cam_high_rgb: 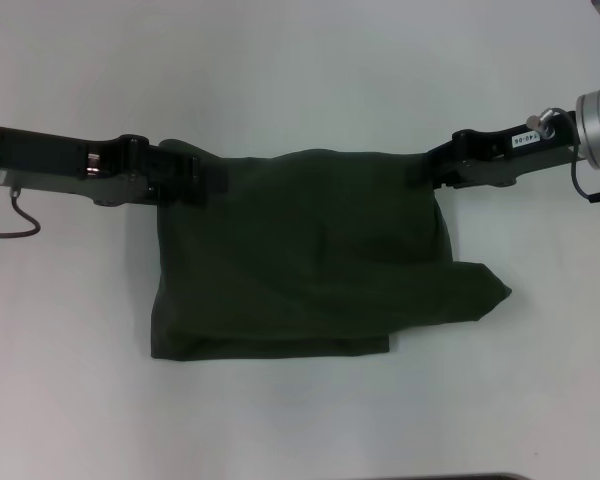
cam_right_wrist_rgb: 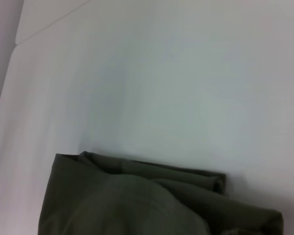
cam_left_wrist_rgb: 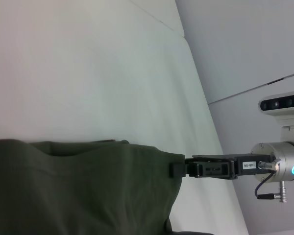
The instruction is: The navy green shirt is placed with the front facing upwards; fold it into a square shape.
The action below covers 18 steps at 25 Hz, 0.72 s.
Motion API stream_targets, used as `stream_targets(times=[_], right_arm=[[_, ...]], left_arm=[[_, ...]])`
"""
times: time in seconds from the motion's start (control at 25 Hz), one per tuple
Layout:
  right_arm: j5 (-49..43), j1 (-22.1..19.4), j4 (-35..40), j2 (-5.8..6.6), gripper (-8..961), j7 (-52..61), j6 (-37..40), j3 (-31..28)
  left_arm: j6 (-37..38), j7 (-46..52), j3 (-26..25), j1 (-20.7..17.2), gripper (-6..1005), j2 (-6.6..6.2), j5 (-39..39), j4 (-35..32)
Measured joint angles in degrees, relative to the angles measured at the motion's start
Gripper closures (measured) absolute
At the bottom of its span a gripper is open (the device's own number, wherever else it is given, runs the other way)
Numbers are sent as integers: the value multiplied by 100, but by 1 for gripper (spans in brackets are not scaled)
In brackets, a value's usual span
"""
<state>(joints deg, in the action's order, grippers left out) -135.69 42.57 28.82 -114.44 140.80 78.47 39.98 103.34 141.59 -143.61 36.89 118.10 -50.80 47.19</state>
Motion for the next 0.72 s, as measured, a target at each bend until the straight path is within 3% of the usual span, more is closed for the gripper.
stream_targets(times=[0.28,0.4,0.72], right_arm=[[8,13,105,-18,672,16,36,-40],[70,-6,244,-23,876,52,125,-55],[197,-5,357,14,877,55,129,-62]], left_arm=[[-7,0,5,1,521,3,0,0],[-8,0,2,-10,520,-4,0,0],[-8,0,0,-14,519,-9,0,1]])
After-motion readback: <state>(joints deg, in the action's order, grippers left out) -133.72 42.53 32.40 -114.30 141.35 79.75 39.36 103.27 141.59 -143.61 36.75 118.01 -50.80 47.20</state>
